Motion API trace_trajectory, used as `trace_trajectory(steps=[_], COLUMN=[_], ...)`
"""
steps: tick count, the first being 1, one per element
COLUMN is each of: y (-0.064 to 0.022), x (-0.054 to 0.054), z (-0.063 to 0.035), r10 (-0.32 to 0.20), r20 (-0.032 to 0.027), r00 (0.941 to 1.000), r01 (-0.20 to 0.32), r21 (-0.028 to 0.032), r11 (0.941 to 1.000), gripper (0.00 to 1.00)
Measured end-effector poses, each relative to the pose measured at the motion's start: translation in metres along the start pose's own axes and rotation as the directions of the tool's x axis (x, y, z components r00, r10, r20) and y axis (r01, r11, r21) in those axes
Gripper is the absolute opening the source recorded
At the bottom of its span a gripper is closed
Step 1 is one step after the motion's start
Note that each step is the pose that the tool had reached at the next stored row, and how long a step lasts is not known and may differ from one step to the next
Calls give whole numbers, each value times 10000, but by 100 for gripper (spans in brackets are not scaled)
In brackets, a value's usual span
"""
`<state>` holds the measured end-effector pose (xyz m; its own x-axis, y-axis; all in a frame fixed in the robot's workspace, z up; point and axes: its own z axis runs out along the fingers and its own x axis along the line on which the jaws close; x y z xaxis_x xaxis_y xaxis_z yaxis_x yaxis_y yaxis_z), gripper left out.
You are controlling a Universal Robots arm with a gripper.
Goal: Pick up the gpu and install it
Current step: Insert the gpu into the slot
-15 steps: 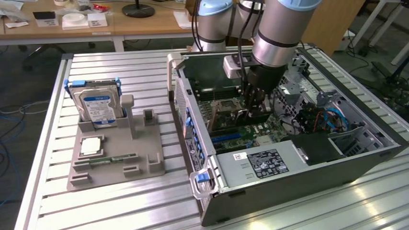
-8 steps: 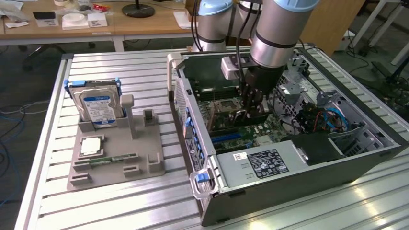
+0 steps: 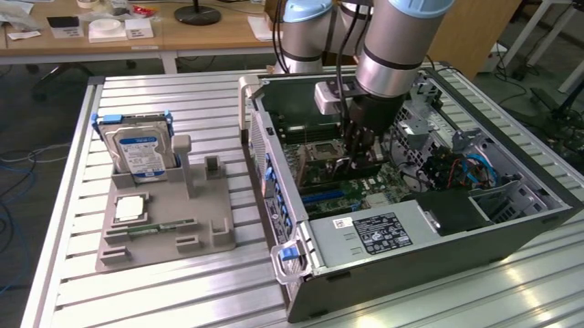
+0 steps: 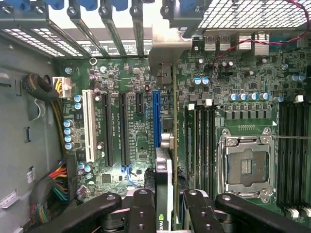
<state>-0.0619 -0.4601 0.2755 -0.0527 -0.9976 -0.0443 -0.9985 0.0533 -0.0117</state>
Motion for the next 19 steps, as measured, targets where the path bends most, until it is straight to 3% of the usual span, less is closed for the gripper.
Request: trace_trajectory(steps=[19], y=[106], x=[42], z=[18], r10=[-59], r20=[-10], r00=[10000], r01=[59], r21=[-4], r11=[10000], gripper=[27])
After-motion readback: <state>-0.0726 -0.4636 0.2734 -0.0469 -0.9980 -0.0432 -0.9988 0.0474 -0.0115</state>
